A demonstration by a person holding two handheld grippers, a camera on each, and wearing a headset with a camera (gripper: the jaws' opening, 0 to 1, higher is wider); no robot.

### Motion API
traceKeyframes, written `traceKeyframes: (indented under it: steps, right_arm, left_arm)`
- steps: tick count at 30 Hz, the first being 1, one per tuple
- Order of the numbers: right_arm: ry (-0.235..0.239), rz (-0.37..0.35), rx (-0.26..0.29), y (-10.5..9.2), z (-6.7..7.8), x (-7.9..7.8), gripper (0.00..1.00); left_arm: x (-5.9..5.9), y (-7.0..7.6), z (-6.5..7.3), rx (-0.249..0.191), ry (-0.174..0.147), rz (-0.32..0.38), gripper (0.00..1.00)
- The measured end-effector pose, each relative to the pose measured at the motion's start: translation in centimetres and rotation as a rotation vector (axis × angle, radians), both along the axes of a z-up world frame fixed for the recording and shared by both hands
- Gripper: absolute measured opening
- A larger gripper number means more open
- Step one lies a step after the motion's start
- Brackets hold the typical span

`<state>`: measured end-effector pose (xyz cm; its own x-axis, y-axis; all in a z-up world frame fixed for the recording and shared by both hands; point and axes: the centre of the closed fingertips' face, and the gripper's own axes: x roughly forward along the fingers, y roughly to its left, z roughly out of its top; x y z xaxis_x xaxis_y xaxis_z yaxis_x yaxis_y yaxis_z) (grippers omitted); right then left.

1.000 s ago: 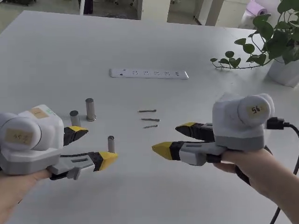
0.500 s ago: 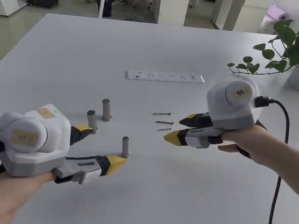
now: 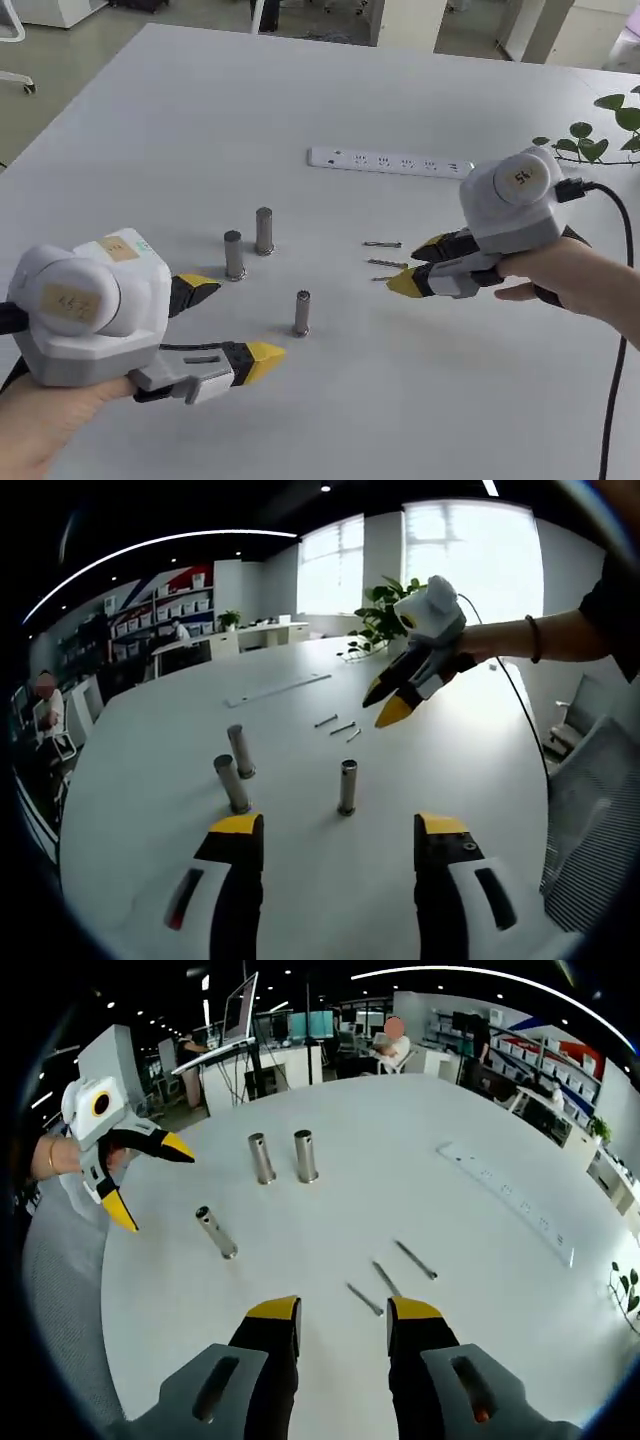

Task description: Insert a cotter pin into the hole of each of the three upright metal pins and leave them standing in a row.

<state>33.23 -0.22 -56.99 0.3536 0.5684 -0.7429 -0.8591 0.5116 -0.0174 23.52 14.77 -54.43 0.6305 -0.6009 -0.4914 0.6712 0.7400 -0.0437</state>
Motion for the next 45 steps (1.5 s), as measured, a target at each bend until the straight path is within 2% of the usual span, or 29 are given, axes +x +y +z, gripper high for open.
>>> traceKeyframes:
  steps: [4, 15, 21, 28, 35, 42, 45]
  right_arm:
    - [0.026, 0.032, -0.028, 0.1, -0.9, 0.3, 0.22]
    - [0.052, 0.077, -0.105, -0.5, -2.8, 1.6, 0.17]
    - [0.079, 0.087, -0.121, -0.7, -3.6, 1.9, 0.14]
    - [0.089, 0.099, -0.136, -0.7, -4.0, 2.2, 0.09]
    - [0.098, 0.114, -0.163, -0.9, -3.9, 2.2, 0.06]
    - [0.079, 0.212, -0.239, -0.8, -4.0, 1.7, 0.04]
    - [0.090, 0.237, -0.263, -0.7, -4.0, 1.7, 0.03]
  left_arm:
    - [-0.1, 0.3, -0.2, 0.008, 0.005, 0.008, 0.59]
    - [0.1, 0.6, -0.2, -0.008, 0.010, 0.028, 0.56]
    - [-0.1, 0.5, -0.4, -0.017, 0.016, 0.039, 0.54]
    - [-0.2, 0.6, -0.3, -0.036, 0.022, 0.067, 0.53]
    - [-0.5, 1.0, -0.5, -0.028, 0.027, 0.075, 0.52]
    - [-0.6, 1.4, -0.5, -0.022, 0.030, 0.081, 0.51]
    - [-0.5, 1.5, -0.5, -0.019, 0.030, 0.081, 0.51]
